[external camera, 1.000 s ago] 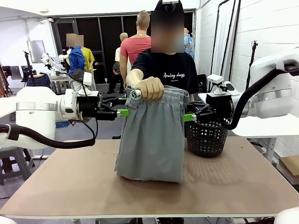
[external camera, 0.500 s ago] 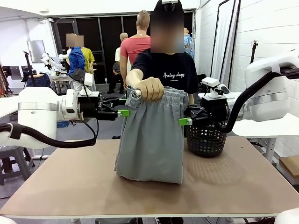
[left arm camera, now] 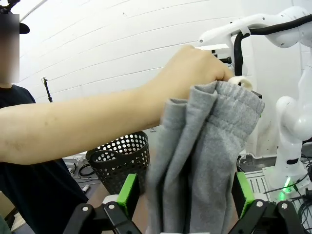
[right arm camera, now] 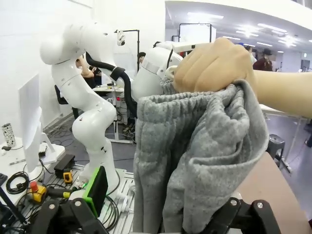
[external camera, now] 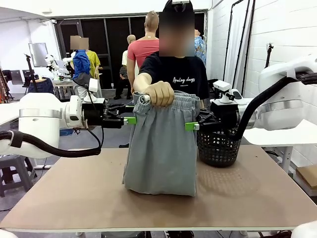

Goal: Fold the training pants.
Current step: Release the ends of the Training pants and then grab the overlapped ends.

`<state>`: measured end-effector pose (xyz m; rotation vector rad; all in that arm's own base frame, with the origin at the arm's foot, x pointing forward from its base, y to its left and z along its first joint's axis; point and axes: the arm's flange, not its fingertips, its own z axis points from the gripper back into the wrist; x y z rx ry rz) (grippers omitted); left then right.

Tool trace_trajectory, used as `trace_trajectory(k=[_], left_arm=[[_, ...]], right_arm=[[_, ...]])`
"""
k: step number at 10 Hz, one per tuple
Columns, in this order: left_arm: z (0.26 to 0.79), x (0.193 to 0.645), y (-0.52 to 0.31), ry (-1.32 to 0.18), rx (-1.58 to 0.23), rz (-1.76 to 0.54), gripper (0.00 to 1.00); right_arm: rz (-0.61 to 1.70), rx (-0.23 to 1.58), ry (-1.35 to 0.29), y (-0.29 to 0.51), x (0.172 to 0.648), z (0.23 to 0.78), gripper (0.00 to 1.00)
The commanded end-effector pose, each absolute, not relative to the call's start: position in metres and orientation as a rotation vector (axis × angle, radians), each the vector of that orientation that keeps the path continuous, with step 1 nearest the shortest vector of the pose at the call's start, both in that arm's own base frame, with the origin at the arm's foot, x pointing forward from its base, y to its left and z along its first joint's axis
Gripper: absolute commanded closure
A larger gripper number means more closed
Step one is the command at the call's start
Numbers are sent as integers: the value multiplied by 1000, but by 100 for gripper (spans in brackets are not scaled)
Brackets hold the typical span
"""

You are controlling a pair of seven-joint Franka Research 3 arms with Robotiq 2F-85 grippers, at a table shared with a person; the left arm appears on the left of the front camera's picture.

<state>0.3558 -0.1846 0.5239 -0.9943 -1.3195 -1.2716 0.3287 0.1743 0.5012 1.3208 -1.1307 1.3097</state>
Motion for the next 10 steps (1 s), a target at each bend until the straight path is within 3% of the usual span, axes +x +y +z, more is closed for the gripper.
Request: trace_trajectory(k=[1,5,10], left_arm=[[523,350,-175,-1348,-1007,-1267,0],[523,350,-191,-1242,-1099,-1379,0],[520,351,-210,-1251,-1115,-1361,0]], right_arm=[[1307,1311,-1166,190,331,497,0],[1302,1306,-1176,194,339,497,0],[1288,1338,-1222,203,347,504,0]])
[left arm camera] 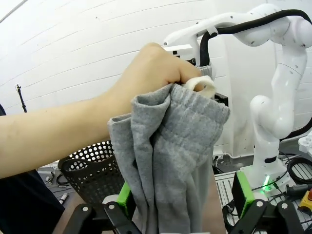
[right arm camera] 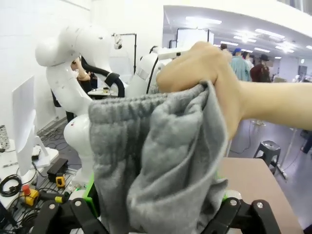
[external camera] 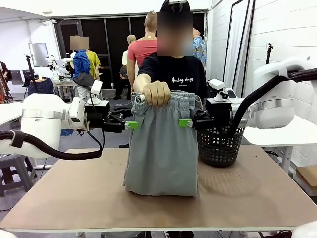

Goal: Fold the training pants.
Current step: Release the ends of the Training pants and then grab the overlapped ends.

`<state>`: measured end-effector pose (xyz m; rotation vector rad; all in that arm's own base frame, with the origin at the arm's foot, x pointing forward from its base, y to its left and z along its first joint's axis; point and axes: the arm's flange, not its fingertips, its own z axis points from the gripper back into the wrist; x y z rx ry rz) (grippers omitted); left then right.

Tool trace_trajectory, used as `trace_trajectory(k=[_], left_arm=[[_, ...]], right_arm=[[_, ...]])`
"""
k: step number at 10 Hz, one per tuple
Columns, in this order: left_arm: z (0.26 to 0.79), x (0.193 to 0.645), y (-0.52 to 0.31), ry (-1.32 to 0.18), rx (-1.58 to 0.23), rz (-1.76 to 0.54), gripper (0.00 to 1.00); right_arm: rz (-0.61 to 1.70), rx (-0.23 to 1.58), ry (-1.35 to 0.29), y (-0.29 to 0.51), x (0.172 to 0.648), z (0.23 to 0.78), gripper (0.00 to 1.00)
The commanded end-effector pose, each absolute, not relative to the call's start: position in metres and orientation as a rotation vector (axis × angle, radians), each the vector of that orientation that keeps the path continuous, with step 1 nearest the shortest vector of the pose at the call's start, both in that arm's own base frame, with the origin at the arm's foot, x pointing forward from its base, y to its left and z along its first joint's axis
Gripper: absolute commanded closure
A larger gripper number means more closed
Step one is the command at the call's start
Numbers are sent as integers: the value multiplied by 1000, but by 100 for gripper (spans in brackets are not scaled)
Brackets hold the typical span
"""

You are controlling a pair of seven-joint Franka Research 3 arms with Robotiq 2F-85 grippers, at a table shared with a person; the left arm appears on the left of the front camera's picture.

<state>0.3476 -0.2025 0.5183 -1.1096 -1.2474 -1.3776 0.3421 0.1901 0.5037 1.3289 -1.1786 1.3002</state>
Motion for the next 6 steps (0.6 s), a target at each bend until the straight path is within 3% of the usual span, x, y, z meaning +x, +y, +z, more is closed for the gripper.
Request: trace_trajectory(k=[1,6], left_arm=[[521,353,-212,-1270,-1093,-1345,0],[524,359,-221,-1294,-1059,-1314,0]], right_arm=[[1289,1342,-1218,205,346,504,0],[1302,1340,-1180,210,343,504,0]])
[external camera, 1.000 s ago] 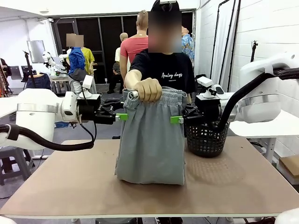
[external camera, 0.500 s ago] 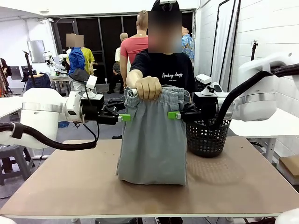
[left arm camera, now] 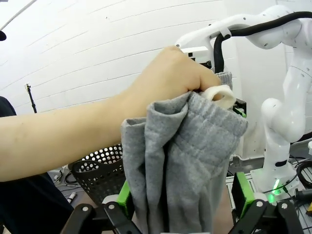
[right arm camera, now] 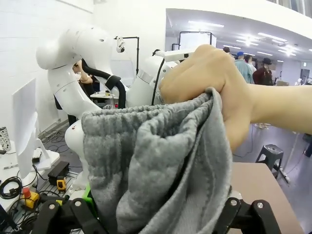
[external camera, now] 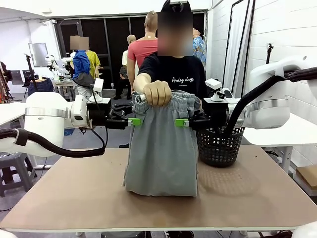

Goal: Fold the training pants.
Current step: Release the ends of the Training pants and then grab the overlapped ends.

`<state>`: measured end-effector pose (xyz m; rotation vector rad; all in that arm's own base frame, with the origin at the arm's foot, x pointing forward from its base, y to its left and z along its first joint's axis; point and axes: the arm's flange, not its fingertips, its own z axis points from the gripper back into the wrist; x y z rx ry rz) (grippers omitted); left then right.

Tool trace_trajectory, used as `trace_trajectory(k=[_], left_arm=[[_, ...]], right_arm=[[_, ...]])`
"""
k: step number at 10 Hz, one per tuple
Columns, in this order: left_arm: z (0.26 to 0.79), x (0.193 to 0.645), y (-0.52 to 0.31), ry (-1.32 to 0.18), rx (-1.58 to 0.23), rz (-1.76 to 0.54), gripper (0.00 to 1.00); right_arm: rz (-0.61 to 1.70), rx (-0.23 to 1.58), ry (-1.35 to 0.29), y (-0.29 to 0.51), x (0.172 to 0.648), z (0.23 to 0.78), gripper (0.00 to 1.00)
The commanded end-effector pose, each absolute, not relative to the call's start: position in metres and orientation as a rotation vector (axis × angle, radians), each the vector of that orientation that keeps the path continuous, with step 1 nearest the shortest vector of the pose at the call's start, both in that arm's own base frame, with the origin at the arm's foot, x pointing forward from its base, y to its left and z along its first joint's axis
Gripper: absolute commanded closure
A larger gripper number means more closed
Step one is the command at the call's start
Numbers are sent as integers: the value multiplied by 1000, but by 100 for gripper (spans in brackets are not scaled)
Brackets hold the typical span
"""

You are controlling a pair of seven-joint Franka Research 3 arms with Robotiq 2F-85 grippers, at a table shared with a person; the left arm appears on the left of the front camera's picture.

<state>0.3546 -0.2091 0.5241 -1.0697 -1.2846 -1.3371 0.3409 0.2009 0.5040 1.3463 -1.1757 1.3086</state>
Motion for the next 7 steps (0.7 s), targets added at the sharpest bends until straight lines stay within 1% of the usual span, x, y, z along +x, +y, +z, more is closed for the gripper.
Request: trace_trajectory(k=[1,4,7], left_arm=[[525,363,-224,-1287,-1031,-1307,0],[527,377,-240,-1239,-1047,-1347,0],[524,382,-246,-1216,-1068,-1324,0]], right_arm=[[1301,1331,-1182,210,343,504,0],[1291,1261,-1183,208,345,504,0],[1265,1194,-1201,207,353,497,0]])
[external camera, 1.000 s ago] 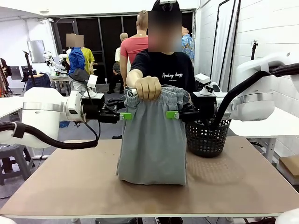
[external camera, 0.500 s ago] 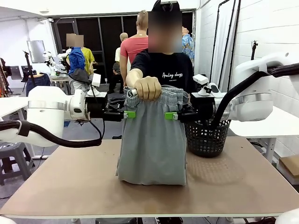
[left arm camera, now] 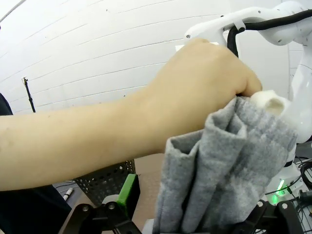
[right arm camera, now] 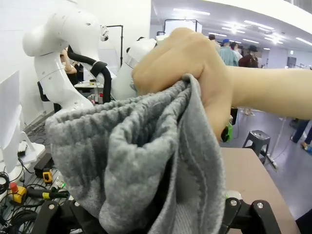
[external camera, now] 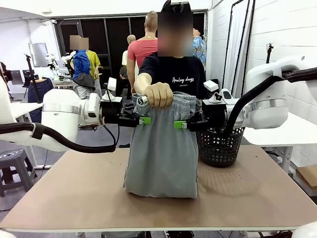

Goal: Fold the training pants.
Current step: Release the ends of the Training pants and then grab the overlapped ends.

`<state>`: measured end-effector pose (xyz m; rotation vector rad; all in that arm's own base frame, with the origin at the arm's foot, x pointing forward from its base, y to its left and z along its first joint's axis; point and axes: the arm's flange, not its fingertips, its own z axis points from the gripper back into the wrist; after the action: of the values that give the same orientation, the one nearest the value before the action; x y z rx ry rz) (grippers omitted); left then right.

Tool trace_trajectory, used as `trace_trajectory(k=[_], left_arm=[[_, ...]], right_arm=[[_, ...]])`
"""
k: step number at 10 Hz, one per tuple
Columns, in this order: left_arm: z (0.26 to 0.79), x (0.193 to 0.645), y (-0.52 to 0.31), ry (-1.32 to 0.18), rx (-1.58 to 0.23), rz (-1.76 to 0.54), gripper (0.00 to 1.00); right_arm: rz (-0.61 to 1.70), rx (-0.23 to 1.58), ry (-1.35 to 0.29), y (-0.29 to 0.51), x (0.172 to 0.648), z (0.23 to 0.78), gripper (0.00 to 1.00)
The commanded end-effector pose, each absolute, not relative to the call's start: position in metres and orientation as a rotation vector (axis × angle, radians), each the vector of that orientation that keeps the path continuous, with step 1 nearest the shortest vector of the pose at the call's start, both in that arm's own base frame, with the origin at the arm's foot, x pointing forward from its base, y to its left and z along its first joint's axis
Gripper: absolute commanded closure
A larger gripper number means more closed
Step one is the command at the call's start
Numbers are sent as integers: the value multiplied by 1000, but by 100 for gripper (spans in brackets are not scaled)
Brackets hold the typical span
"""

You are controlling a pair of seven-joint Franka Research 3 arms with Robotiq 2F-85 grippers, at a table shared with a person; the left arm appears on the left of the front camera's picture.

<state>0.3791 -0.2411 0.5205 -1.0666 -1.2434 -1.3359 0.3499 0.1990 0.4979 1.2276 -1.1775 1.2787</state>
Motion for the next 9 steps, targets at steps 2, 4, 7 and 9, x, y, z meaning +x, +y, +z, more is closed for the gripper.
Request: trace_trajectory(k=[2,4,7,9], left_arm=[[515,379,-243,-1200,-1086,-1315,0],[508,375,-242,-1194,-1098,-1307,0],[507,373,-248,-1184,-1150,-1332,0],[509,371,-255,-1194,-1158,-1338,0]], right_arm=[[1243,1202,-1212,209,359,492,0],[1232,1230,-1200,214,365,492,0],[1218,1264,-1181,223,378,495,0],[1211,1268,-1178,223,382,497,0]])
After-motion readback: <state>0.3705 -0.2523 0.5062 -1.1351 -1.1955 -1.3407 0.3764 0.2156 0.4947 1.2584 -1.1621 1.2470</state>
